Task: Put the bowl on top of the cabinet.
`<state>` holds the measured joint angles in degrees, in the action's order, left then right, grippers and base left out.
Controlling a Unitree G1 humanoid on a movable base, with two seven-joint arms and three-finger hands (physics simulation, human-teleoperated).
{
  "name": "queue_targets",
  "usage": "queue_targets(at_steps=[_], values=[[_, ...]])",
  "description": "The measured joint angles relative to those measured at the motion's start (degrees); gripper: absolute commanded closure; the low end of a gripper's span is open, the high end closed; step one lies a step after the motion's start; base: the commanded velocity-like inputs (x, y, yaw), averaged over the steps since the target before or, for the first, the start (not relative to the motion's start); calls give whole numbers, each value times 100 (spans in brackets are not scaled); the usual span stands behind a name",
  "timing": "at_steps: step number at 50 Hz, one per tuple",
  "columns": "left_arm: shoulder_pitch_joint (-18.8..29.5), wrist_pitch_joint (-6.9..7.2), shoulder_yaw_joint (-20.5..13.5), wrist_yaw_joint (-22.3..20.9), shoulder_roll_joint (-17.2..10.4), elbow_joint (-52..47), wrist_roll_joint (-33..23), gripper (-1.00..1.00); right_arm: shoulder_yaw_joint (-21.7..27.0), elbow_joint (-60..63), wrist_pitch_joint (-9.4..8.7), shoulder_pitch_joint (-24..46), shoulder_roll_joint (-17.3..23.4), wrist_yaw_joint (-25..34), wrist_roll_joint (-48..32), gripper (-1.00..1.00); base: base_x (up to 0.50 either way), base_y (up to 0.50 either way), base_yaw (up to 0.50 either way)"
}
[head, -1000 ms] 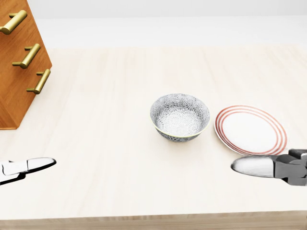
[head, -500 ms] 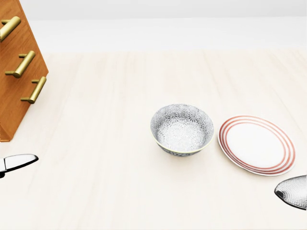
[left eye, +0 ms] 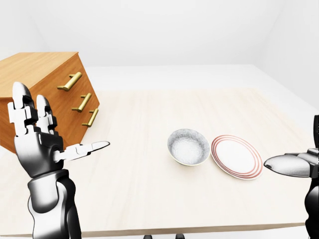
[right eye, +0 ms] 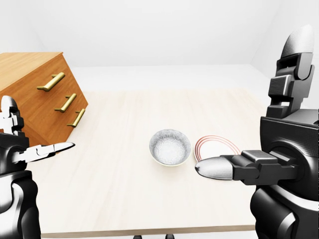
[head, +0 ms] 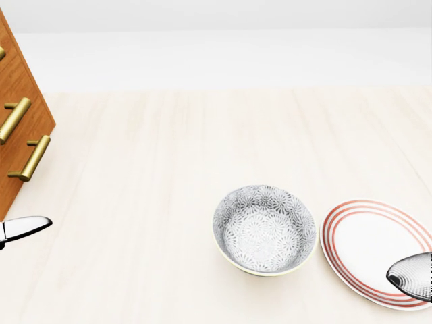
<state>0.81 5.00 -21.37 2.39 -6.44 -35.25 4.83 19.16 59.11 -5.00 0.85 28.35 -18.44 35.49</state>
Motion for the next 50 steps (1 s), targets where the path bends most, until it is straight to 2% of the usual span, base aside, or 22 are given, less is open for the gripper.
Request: queue_targets(at_steps=[8, 21, 50], values=[[-16, 0, -11, 0, 2, -16, 5, -100, -40, 11, 0, -53, 35, 10, -93, -100, 0, 3, 0], [-28, 0, -12, 3, 4, 22, 5, -100, -173, 17, 0, -95, -13, 143, -423, -100, 4, 49, 0], [-21, 0, -35, 15, -11, 20, 26, -100, -264, 21, 0, -120, -69, 239, -617, -100, 4, 50, 0]])
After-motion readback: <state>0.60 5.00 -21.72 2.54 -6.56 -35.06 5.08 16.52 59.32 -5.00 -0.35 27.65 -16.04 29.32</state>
